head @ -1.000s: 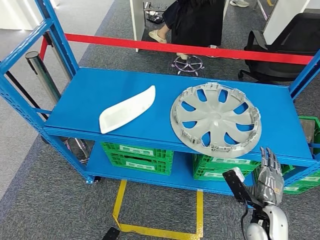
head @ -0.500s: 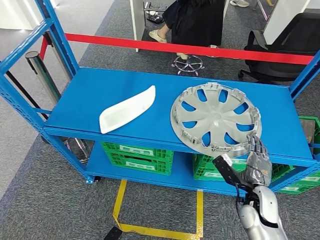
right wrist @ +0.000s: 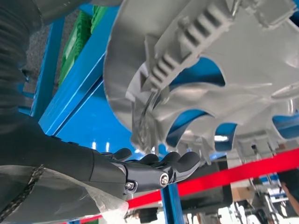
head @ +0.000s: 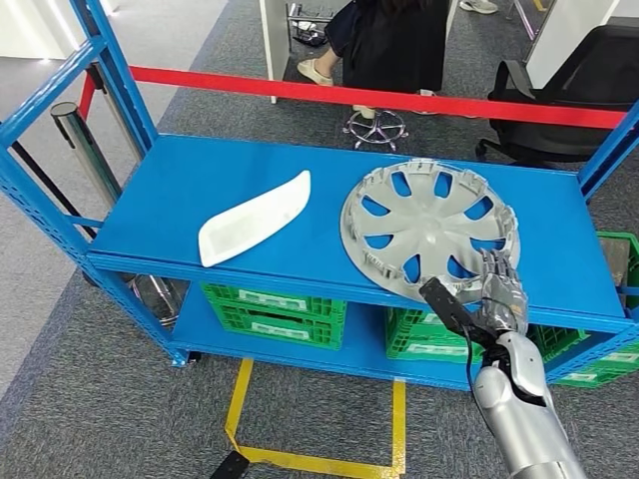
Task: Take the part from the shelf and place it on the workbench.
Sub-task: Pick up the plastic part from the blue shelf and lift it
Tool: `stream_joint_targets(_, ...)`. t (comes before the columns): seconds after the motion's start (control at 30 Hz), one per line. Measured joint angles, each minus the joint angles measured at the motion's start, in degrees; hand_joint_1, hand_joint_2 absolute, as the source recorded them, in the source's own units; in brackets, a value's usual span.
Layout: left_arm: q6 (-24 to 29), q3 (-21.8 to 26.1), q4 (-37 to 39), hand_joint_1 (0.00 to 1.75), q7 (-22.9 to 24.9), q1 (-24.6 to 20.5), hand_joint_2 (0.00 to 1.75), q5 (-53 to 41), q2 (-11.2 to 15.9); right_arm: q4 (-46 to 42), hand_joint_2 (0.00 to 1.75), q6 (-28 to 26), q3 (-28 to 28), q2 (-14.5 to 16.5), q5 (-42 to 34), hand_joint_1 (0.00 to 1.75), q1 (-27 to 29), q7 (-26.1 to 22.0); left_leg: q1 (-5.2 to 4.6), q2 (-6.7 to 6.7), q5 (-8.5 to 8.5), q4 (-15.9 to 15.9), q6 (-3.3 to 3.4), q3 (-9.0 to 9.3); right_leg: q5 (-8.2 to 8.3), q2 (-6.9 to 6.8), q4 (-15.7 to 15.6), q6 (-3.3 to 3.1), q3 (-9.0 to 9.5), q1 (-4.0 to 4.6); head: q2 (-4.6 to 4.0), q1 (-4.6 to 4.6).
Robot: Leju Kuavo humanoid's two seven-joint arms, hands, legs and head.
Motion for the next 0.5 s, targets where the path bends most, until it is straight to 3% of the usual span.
stream_joint_targets(0.17,0.0,0.0,0.0,0.00,0.0,-0.1,1.75,0.0,0.0,2.1,1.75,0.1,0.1,-0.2,-0.5,0.00,-1.0,-0.3,0.00,0.00,0.00,0.0,0.00,-0.01,0.00,0.00,0.0,0.00,0.00,0.00,0.00,-0.01)
stream_joint_targets(0.2,0.0,0.0,0.0,0.00,0.0,-0.1,1.75,0.0,0.0,2.5,1.75,0.2,0.1,-0.2,-0.6,0.08,-1.2,-0.4,0.00,0.00,0.00,0.0,0.00,-0.01,0.00,0.00,0.0,0.00,0.00,0.00,0.00,-0.01)
stream_joint_targets(0.3,-0.1,0.0,0.0,0.00,0.1,-0.1,1.75,-0.3,0.0,3.8,1.75,0.8,0.2,-0.3,-1.6,1.37,-1.6,-1.0,0.00,0.00,0.00,0.0,0.00,-0.01,0.00,0.00,0.0,0.00,0.00,0.00,0.00,-0.01)
stream_joint_targets(0.33,-0.1,0.0,0.0,0.00,0.2,-0.1,1.75,-0.5,0.0,4.4,1.75,0.9,0.2,-0.3,-2.0,1.73,-1.8,-1.4,0.00,0.00,0.00,0.0,0.00,-0.01,0.00,0.01,0.0,0.00,0.00,0.00,0.00,-0.01)
stream_joint_targets(0.5,-0.1,0.0,0.0,0.00,0.2,-0.1,1.75,-0.8,0.0,6.3,1.75,1.0,0.4,-0.3,-4.2,1.75,-2.2,-3.8,0.01,0.01,0.00,0.0,0.00,0.04,0.02,0.12,0.0,0.03,0.02,0.01,0.00,-0.01)
